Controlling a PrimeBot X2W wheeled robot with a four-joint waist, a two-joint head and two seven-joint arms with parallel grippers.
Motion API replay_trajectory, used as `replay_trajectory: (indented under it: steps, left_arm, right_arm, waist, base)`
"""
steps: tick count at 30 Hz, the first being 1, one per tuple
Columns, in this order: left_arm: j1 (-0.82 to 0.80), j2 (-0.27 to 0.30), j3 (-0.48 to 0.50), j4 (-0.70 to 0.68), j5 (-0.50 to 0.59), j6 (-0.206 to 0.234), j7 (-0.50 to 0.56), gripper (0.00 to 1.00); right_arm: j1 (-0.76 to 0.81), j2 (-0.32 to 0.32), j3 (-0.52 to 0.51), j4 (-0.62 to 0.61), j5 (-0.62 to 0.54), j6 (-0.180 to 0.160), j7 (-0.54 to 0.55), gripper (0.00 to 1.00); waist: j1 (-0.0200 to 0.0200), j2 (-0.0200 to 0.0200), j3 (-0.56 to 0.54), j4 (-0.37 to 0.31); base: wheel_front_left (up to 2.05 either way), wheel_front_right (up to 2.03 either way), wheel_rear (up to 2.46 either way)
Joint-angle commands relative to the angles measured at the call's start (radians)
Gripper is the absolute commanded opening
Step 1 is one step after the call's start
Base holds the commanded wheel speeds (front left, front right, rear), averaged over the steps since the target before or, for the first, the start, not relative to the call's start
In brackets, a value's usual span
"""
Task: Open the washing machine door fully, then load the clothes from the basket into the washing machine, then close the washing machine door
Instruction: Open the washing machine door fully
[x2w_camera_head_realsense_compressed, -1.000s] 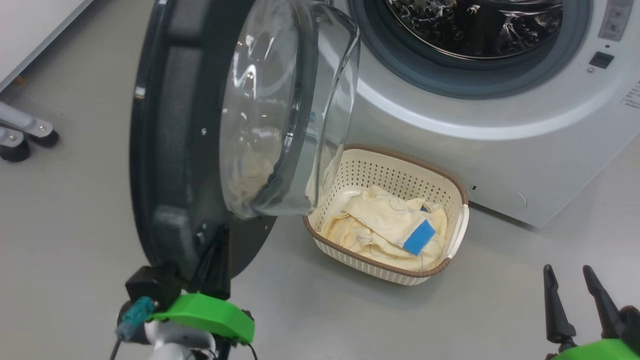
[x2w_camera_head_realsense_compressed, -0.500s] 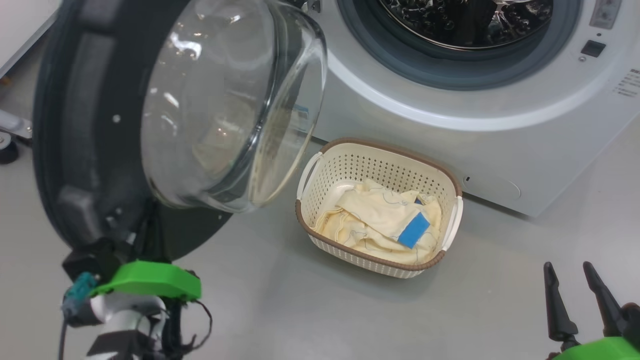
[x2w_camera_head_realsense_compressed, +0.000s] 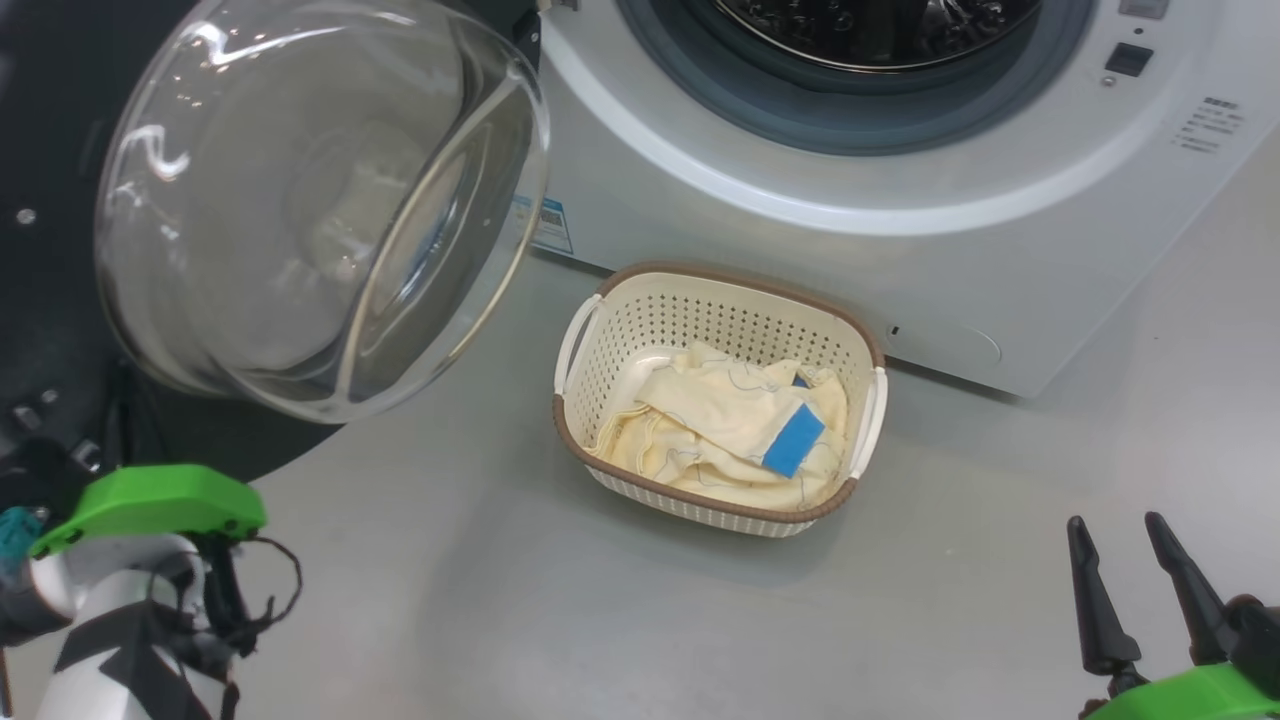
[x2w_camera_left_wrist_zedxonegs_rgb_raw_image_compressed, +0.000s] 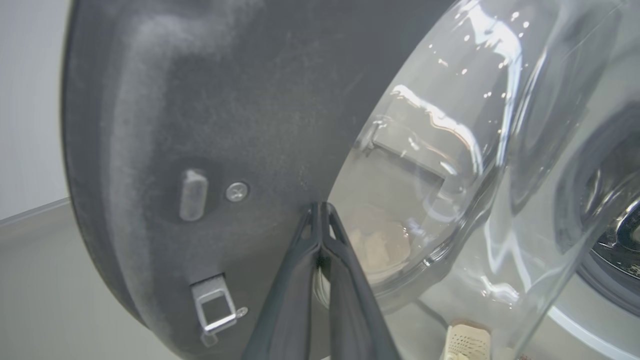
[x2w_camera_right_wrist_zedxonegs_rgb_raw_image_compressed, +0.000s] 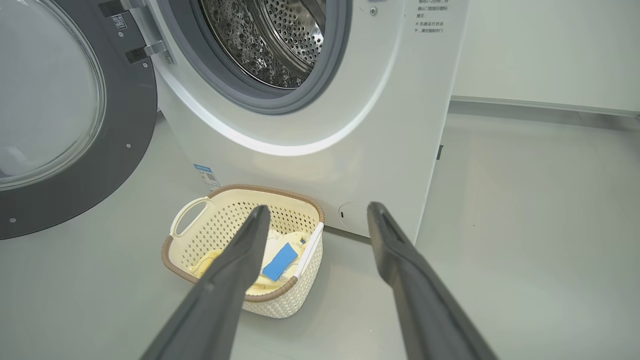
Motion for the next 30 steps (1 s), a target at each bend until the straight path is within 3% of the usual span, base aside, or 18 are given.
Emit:
replay_trajectory:
  steps: [1, 16, 30]
  left_arm:
    - [-0.051, 0.045, 0.068, -0.018, 0.017, 0.121, -0.014, 0.0]
    - [-0.116, 0.032, 0.273, 0.091, 0.18, 0.058, -0.014, 0.0]
    - [-0.113, -0.02, 0.371, 0.088, 0.252, -0.013, -0.014, 0.0]
  right_arm:
    - [-0.039, -0.029, 0.021, -0.027, 0.008, -0.003, -0.01, 1.0]
    - [-0.039, -0.026, 0.022, -0.021, 0.013, -0.003, -0.01, 1.0]
    - [-0.04, -0.019, 0.018, -0.013, 0.013, -0.003, -0.01, 1.0]
  waist:
    - [0.0, 0.0, -0.001, -0.009]
    - [0.0, 0.0, -0.002, -0.037]
    - [0.0, 0.0, -0.032, -0.044]
  base:
    - [0.0, 0.0, 0.0]
    - [0.0, 0.0, 0.0]
    - [0.0, 0.0, 0.0]
